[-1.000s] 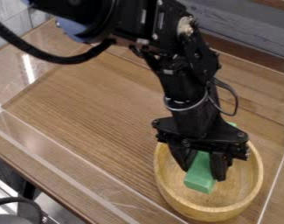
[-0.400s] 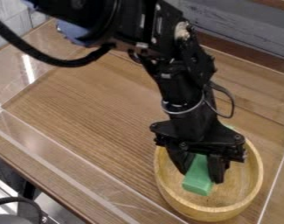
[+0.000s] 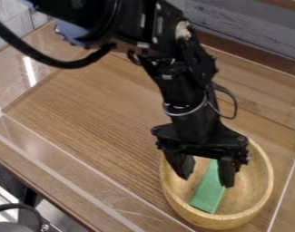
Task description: Put the green block in the brown bowl
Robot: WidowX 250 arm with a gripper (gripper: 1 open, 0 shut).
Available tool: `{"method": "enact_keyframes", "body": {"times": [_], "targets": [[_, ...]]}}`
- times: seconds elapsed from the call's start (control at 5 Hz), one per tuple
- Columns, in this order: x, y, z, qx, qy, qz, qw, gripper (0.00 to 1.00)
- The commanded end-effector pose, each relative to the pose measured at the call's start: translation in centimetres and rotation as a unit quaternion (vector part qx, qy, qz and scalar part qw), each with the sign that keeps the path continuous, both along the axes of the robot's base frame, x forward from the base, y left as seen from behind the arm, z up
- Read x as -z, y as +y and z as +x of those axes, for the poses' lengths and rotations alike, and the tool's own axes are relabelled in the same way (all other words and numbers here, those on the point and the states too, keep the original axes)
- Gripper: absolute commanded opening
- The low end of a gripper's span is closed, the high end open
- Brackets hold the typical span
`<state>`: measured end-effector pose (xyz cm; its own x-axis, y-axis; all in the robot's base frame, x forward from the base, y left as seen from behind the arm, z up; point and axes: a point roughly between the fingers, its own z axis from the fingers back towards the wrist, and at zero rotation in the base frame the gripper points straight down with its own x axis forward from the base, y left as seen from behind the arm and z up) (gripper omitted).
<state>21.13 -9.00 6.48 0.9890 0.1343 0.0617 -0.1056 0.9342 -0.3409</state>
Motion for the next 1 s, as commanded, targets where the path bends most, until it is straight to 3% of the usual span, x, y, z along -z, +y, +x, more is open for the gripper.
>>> {"method": "enact_keyframes", "body": {"times": [0.0,0.8], "targets": [[-0.7,0.4,0.8,-0.005,-0.014,-0.006,0.9999,1.0],[-1.9,1.5,1.9,-0.017,-0.007,-0.01,0.9998,1.0]]}}
